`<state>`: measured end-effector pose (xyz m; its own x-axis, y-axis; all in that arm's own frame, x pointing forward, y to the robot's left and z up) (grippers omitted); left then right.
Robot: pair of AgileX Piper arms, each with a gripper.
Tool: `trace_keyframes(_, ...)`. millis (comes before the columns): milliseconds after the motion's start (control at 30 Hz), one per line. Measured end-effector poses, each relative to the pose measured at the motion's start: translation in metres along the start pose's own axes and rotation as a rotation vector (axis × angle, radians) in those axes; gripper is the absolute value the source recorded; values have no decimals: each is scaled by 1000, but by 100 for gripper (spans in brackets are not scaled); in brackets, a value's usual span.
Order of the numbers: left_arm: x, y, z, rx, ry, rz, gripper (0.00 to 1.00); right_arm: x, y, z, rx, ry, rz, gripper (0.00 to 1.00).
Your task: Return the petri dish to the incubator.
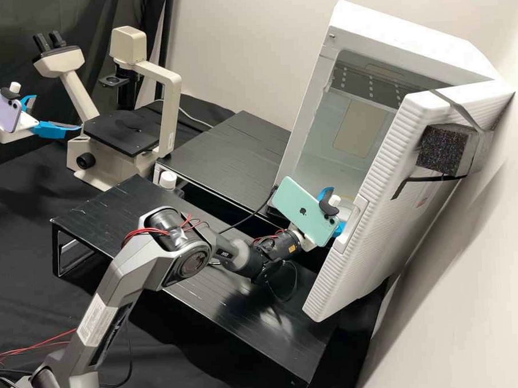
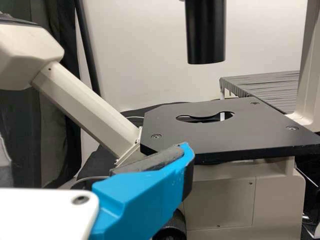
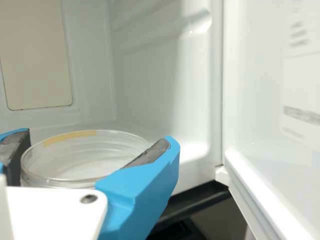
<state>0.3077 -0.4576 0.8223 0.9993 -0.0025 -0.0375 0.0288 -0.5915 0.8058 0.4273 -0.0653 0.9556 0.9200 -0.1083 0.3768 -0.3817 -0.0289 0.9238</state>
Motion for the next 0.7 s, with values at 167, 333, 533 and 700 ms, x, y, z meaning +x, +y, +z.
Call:
trace_keyframes(167, 0, 0, 0, 0, 0, 0, 100, 9, -2, -3, -1, 7, -4, 0)
trace_keyframes(333, 0, 0, 0, 0, 0, 0, 100, 21, -10, -9, -21, 23, -38, 0)
trace_keyframes(533, 0, 0, 0, 0, 0, 0, 100, 34, -23, -13, -30, 23, -82, 0)
trace_keyframes(700, 0, 0, 0, 0, 0, 0, 100, 42, -26, -16, -37, 21, -90, 0)
